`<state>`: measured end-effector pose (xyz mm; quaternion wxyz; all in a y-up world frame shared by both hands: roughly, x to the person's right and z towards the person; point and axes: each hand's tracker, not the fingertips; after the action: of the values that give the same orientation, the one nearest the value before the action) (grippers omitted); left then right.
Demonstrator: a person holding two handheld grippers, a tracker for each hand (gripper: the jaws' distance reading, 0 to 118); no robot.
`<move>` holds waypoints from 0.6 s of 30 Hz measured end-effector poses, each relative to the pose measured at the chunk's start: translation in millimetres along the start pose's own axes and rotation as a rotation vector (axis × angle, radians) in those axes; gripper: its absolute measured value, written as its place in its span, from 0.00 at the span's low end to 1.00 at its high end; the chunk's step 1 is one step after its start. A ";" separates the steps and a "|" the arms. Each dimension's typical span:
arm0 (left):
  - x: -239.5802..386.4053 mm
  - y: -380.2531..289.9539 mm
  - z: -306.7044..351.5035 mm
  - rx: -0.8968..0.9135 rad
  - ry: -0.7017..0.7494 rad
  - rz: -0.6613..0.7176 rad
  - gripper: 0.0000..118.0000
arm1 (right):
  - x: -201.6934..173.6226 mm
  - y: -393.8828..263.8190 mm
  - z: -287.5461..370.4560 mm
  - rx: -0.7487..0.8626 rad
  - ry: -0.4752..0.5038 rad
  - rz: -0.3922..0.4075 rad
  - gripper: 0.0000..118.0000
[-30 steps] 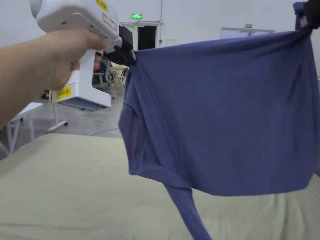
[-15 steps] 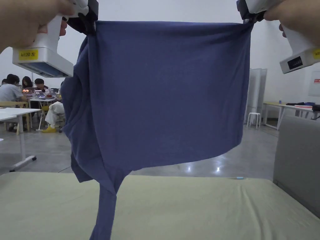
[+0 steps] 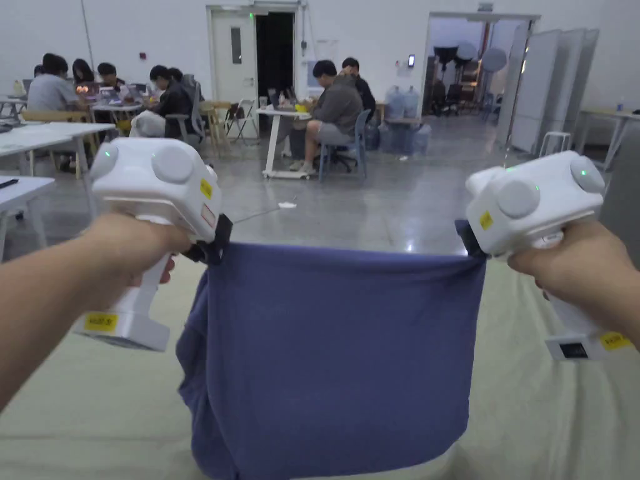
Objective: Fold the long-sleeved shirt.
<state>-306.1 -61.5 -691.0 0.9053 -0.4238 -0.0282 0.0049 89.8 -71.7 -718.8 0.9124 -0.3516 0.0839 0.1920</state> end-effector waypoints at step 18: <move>32.5 -261.1 38.8 -0.232 -0.147 -0.125 0.00 | -58.0 -261.6 64.3 -0.178 0.181 0.094 0.00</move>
<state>-279.8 -198.0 -464.2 0.8442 -0.5217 -0.1211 -0.0237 145.1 -223.0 -495.1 0.8564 -0.4426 0.1649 0.2086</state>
